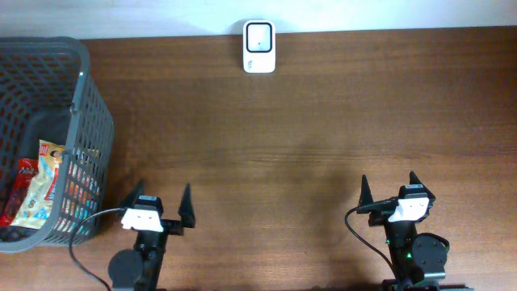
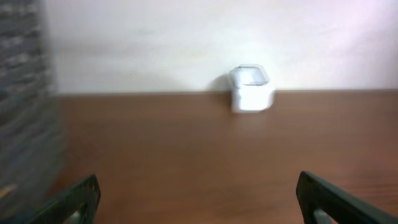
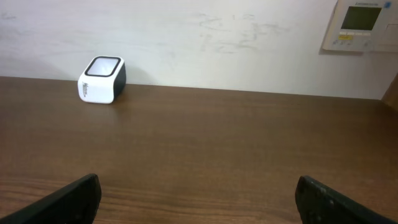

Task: Scan the item barcode

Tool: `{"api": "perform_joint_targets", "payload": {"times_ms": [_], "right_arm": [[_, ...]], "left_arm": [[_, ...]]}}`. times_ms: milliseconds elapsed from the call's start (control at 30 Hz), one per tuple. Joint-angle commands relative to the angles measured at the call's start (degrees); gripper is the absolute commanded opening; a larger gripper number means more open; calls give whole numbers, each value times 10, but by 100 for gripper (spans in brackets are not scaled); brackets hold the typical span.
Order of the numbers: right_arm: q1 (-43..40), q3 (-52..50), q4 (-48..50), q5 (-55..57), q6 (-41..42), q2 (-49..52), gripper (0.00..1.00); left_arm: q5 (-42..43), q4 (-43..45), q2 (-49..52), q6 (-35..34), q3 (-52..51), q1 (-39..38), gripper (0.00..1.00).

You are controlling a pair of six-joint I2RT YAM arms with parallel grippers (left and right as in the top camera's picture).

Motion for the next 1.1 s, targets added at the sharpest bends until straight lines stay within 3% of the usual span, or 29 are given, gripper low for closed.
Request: {"api": "perform_joint_targets", "payload": {"times_ms": [0,100,200,367,467,500,567,700,767,900,1067], "right_arm": [[3,-4,-2,11,2,-4,99],[3,-4,-2,11,2,-4,99],[3,-4,-3,11,2,-4,98],[3,-4,-2,11,2,-4,99],[3,-4,-2,11,2,-4,99],[3,-4,-3,11,2,-4,99],[3,-4,-2,11,2,-4,99],[3,-4,-2,11,2,-4,99],[3,-4,-3,11,2,-4,99],[3,-4,-2,11,2,-4,99],[3,-4,-2,11,2,-4,99]], "left_arm": [[231,75,-5,-61,-1,2,99],[298,167,-5,-61,-1,2,99],[309,275,-5,-62,11,2,99],[288,257,-1,-56,101,2,99],[177,105,31,-55,211,2,99],[132,-23,68,-29,292,2,99],[132,-158,132,56,389,2,99],[263,-256,232,92,525,2,99],[259,-250,258,101,561,2,99],[133,-316,346,38,671,2,99],[-10,-537,559,35,927,6,99]]}}
